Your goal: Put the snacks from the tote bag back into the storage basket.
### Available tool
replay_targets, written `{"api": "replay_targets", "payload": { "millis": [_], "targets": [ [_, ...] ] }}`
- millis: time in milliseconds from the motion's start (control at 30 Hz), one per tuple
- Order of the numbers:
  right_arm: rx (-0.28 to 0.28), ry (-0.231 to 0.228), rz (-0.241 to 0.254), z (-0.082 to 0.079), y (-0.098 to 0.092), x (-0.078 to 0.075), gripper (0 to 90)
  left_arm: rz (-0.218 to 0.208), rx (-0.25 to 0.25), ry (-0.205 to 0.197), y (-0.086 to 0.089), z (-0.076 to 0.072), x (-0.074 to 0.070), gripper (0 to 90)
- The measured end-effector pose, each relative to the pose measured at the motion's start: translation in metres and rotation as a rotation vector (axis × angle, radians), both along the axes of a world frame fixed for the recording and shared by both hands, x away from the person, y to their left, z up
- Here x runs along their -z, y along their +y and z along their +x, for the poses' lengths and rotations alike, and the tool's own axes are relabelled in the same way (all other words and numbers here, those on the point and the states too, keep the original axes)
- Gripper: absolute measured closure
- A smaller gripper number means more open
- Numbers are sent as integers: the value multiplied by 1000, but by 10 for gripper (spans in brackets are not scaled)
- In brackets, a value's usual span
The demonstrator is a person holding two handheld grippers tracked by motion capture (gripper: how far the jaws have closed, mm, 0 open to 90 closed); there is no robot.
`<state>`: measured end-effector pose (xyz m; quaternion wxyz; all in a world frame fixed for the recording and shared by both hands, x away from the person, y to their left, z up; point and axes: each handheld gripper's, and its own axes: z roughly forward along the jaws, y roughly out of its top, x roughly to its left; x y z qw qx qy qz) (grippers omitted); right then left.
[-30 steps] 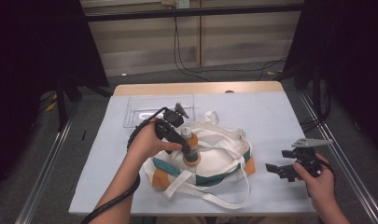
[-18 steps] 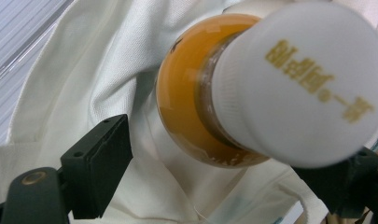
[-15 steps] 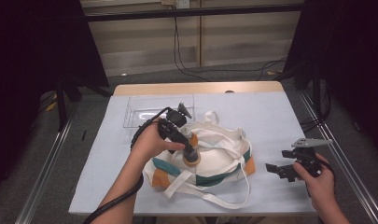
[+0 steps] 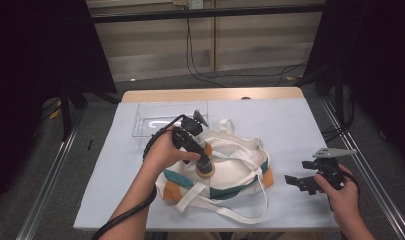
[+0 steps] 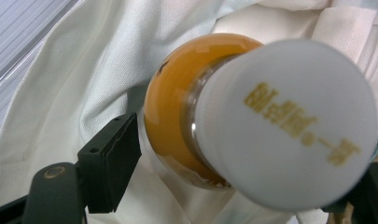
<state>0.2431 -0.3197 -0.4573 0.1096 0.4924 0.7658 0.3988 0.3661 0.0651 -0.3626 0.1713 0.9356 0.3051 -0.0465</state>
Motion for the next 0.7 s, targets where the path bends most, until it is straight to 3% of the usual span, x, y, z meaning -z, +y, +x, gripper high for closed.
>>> {"api": "replay_targets", "payload": {
  "millis": [400, 700],
  "targets": [
    [-4, -2, -2, 0, 0, 0, 36, -20, 0, -5, -6, 0, 2, 286],
    [-8, 0, -9, 0, 2, 0, 35, 6, 37, -31, -8, -4, 0, 298]
  ]
}}
